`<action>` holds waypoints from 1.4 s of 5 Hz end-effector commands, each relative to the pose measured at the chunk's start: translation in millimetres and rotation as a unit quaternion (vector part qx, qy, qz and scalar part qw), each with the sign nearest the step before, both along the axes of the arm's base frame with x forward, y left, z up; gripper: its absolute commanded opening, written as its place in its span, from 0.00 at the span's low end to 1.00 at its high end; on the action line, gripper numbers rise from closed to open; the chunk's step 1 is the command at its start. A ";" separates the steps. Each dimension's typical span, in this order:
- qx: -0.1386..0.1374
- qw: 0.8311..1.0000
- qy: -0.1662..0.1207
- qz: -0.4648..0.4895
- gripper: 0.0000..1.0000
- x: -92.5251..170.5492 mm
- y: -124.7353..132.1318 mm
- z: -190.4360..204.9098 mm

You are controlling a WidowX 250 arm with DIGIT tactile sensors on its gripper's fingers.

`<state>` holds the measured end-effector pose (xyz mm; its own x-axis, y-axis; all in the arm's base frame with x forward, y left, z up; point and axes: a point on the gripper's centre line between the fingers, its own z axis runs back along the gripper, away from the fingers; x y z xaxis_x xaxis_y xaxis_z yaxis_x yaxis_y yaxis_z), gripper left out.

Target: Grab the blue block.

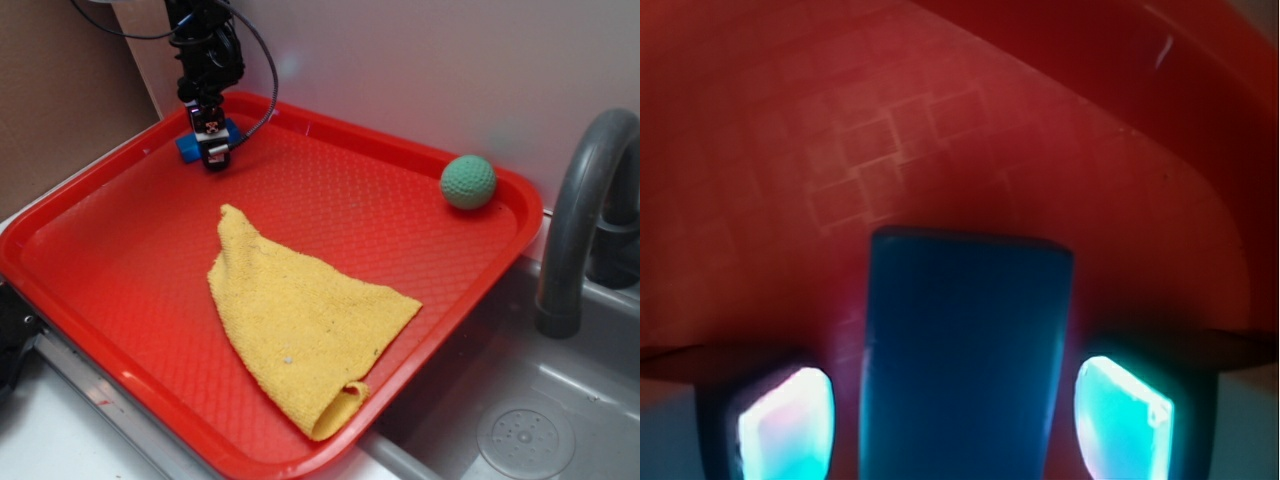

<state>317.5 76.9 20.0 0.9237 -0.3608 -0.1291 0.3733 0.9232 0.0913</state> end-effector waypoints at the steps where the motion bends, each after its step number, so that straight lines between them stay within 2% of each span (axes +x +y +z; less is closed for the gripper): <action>1: 0.008 1.000 0.012 0.010 0.00 -7.9 -13.3 13.8; 2: 0.009 0.997 0.004 0.083 0.00 -26.3 -38.1 63.7; 3: -0.075 0.984 -0.020 0.159 0.00 -53.2 -62.3 117.1; 4: -0.161 0.965 -0.045 0.200 0.00 -96.2 -72.1 169.4; 5: -0.199 0.964 -0.042 0.173 0.00 -115.5 -79.5 219.2; 6: -0.226 0.964 -0.063 0.121 0.00 -114.0 -87.4 260.0; 7: -0.226 0.964 -0.063 0.121 1.00 -114.0 -87.4 260.0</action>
